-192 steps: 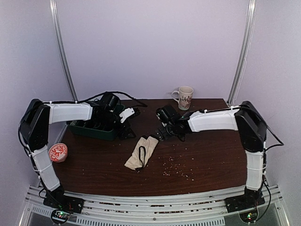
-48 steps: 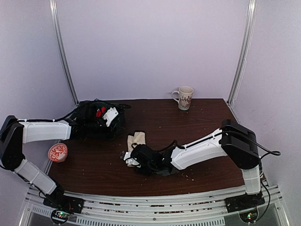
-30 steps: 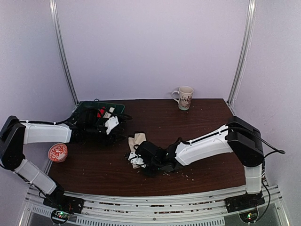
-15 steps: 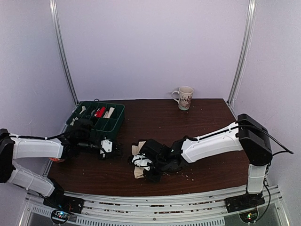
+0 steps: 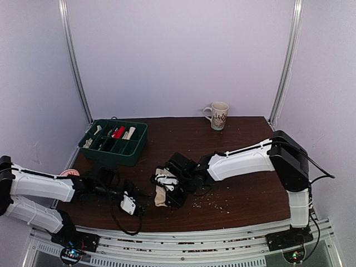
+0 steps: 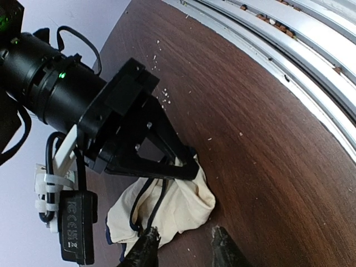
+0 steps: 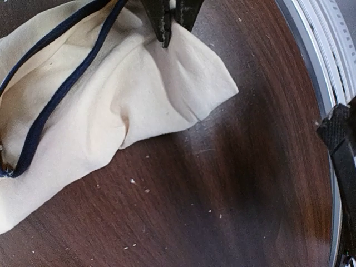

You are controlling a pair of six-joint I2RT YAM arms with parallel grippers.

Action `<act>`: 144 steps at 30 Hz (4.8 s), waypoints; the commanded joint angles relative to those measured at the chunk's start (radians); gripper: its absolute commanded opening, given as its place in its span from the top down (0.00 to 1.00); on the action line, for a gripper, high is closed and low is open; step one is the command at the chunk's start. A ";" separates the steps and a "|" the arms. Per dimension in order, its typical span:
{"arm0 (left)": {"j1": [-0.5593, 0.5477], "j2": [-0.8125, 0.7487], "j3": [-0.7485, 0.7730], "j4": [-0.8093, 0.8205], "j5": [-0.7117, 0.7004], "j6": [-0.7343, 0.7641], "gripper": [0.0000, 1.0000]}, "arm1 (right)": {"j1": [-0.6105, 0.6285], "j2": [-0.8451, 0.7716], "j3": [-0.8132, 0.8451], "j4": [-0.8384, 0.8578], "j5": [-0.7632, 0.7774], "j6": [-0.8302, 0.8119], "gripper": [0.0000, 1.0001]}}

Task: Roll the underwear
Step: Roll the underwear at the center of the board.

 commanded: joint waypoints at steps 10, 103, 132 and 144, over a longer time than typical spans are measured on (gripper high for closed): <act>-0.089 0.215 0.053 0.158 -0.227 -0.036 0.68 | -0.055 0.055 0.009 0.058 -0.133 0.053 1.00; 0.259 0.978 0.816 -0.523 0.568 -0.622 1.00 | 0.166 -0.053 -0.416 0.698 0.925 -0.772 0.56; 0.258 0.908 0.760 -0.487 0.590 -0.571 0.67 | 0.104 -0.059 -0.276 0.359 0.790 -0.515 0.99; 0.259 0.645 0.537 -0.242 0.550 -0.541 0.46 | 0.113 -0.230 -0.384 0.197 0.518 -0.169 1.00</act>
